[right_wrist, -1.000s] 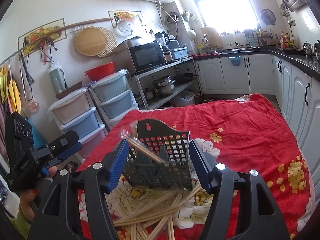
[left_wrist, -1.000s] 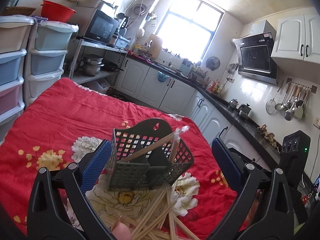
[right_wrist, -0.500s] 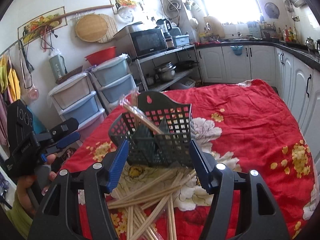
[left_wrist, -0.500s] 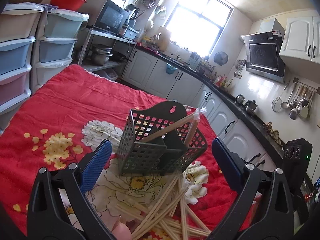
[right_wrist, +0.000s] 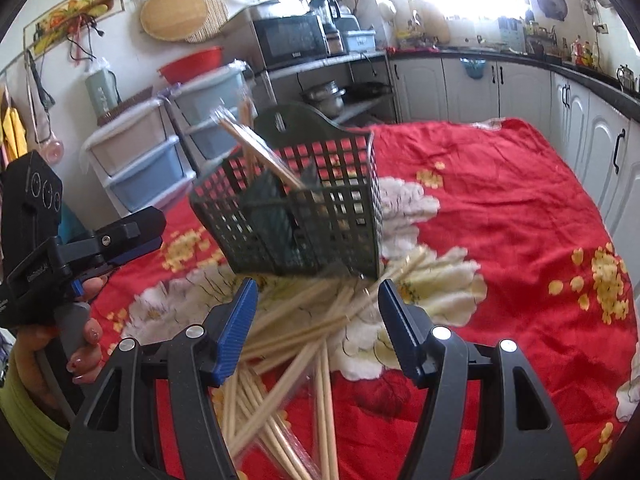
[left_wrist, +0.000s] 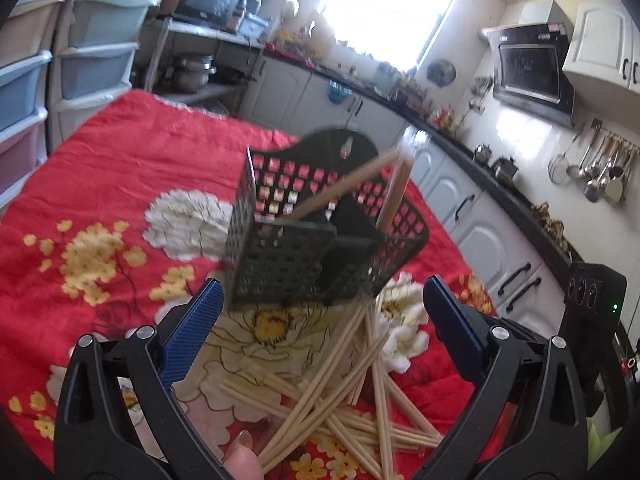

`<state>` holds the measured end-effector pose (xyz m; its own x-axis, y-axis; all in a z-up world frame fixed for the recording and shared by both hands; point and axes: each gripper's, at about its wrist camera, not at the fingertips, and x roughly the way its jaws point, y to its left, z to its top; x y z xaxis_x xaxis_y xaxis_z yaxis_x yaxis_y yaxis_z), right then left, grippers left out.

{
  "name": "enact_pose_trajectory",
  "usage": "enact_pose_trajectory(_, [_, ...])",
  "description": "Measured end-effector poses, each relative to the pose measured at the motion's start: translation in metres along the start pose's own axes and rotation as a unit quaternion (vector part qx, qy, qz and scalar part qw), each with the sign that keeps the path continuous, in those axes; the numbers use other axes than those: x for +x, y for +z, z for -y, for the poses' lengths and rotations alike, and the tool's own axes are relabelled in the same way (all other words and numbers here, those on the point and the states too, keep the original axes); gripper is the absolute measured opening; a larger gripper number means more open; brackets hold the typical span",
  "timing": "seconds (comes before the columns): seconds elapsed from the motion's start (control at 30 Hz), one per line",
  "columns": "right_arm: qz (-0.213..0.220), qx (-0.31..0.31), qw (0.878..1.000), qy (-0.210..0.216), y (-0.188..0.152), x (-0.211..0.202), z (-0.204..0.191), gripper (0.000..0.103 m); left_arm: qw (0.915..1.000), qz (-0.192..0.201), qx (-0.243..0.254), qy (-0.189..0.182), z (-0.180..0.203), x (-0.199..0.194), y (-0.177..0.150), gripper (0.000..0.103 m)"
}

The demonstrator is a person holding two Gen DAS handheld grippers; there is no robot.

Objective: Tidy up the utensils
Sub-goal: 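Move both grippers back down to the chopstick pile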

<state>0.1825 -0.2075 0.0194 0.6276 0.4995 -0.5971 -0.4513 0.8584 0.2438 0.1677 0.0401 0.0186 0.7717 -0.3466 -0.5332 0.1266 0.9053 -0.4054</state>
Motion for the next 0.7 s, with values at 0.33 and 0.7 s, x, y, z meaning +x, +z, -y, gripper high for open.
enact_pose_trajectory(0.33, [-0.039,0.051,0.998,-0.005,-0.013,0.032,0.025,0.06,0.9963,-0.082,0.025,-0.006,0.007,0.047,-0.007,0.063])
enact_pose_trajectory(0.7, [-0.078,0.111,0.99,0.034,-0.021,0.062,0.045,0.045,0.9858,-0.159,0.03,-0.045,0.014,0.09,-0.013,0.043])
